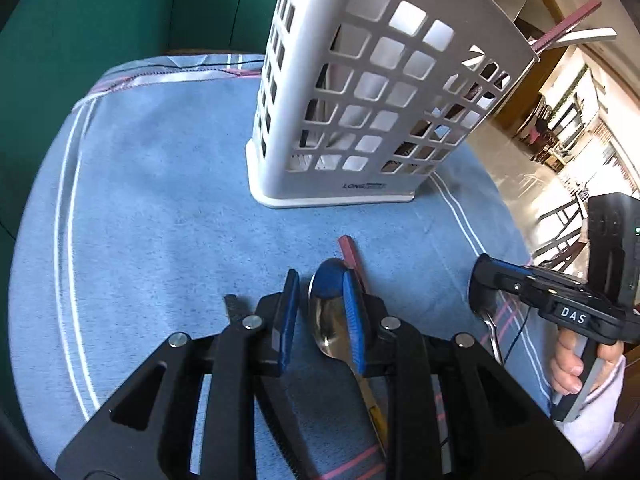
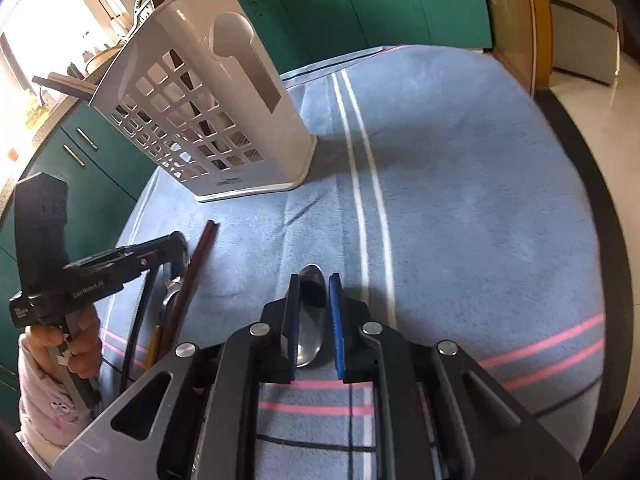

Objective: Organize utensils
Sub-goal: 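Lift both spoons up over the white holder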

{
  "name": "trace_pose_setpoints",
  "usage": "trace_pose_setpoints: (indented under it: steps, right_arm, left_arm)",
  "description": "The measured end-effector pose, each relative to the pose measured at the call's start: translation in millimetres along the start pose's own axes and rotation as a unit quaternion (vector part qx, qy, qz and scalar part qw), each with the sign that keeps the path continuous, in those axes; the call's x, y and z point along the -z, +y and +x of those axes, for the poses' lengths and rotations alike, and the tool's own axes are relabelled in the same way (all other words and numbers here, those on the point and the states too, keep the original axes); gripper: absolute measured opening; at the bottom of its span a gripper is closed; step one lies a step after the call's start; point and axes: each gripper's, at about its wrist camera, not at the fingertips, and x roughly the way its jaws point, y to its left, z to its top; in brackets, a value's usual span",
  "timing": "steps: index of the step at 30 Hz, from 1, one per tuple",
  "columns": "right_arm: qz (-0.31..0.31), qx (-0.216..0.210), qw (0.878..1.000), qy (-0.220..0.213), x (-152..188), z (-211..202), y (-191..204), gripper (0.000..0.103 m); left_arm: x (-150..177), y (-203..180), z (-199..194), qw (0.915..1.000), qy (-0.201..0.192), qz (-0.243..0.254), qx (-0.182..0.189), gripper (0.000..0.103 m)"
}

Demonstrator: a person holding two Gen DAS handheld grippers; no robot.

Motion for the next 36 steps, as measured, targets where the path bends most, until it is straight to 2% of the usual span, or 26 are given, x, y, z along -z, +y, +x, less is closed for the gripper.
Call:
trace_pose_setpoints:
  steps: [3,6,12,18,21,22,24,30,36]
  right_arm:
    - [-0.004,-0.010,1.000,-0.002,0.4,-0.6,2.8,0.005]
    - [-0.005,-0.016,1.000,-0.008,0.4,-5.2,4.8,0.003]
    - [-0.008,0.013,0.999,-0.030,0.0,-24.0,9.6,0.002]
    - [-0.021,0.051,0.996,-0.070,-5.1,-54.9,19.6,0.002]
    - [-0.043,0.095,0.991,-0.082,-5.7,-62.5,30.9,0.002]
    - [-0.045,0.095,0.991,-0.087,-5.8,-64.4,32.8,0.002]
    - [-0.044,0.084,0.990,-0.101,-5.7,-73.1,37.0,0.002]
    - [-0.067,0.111,0.981,-0.145,-11.0,-99.6,55.4,0.002]
    - [-0.096,0.130,0.970,-0.179,-19.2,-121.9,77.2,0.002]
  left_arm:
    - [1.1,1.1,-3.2,1.0000,-0.006,-0.004,0.002,0.009]
    - [1.9,2.2,-7.8,0.9999,-0.013,-0.010,0.002,0.004]
    - [0.0,2.9,-30.6,0.9987,-0.043,-0.016,-0.021,0.003]
    - [-5.1,-2.7,-70.7,0.9933,-0.097,-0.014,-0.062,0.003]
    - [-7.2,-14.8,-89.9,0.9858,-0.133,-0.002,-0.102,0.003]
    - [-7.0,-17.8,-96.3,0.9839,-0.143,0.002,-0.107,0.003]
    - [-6.8,-23.9,-110.0,0.9804,-0.164,0.002,-0.110,0.003]
    - [-11.2,-41.2,-153.2,0.9676,-0.221,0.007,-0.122,0.003]
    - [-18.7,-57.1,-196.0,0.9498,-0.282,0.012,-0.135,0.003]
